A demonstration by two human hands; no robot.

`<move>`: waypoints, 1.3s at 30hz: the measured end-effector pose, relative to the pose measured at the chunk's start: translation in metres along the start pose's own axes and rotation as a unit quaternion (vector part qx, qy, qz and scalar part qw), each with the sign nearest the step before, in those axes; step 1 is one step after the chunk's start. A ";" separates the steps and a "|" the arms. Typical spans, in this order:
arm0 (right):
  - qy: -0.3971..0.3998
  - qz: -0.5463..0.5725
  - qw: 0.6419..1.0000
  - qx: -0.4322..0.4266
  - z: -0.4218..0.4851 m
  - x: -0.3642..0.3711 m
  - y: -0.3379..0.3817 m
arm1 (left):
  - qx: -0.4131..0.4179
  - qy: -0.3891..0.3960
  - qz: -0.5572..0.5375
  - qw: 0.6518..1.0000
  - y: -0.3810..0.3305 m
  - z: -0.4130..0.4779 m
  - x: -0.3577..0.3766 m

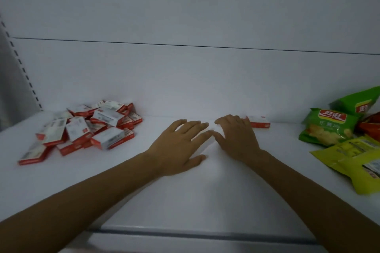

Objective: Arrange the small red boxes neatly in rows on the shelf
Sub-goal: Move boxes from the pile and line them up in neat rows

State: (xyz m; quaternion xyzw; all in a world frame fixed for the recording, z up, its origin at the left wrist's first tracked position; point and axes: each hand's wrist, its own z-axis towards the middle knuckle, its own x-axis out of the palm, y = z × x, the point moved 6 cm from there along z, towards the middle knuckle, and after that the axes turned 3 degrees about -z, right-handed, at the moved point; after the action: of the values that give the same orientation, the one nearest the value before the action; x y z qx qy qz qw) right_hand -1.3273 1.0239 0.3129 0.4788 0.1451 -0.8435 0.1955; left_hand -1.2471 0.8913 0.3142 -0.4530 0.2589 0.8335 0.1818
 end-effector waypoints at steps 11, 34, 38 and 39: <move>-0.042 0.131 0.979 -0.148 0.052 -0.006 0.208 | -0.117 0.025 0.026 0.992 0.107 -0.145 -0.061; -0.262 0.194 0.937 -0.125 0.014 -0.041 0.278 | -0.125 -0.247 -0.097 0.956 0.145 -0.207 -0.083; -0.238 0.256 0.932 -0.096 0.017 -0.040 0.271 | -0.262 -0.223 -0.213 0.914 0.156 -0.213 -0.081; -0.238 0.258 0.932 -0.085 0.018 -0.040 0.269 | -0.312 -0.221 -0.307 0.872 0.159 -0.216 -0.077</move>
State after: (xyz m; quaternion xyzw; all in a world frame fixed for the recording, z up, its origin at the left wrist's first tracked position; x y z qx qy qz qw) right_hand -1.1958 0.7869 0.3410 0.2664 0.0373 -0.8377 0.4752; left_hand -1.1493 0.6299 0.3241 -0.3466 -0.2136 0.8515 0.3304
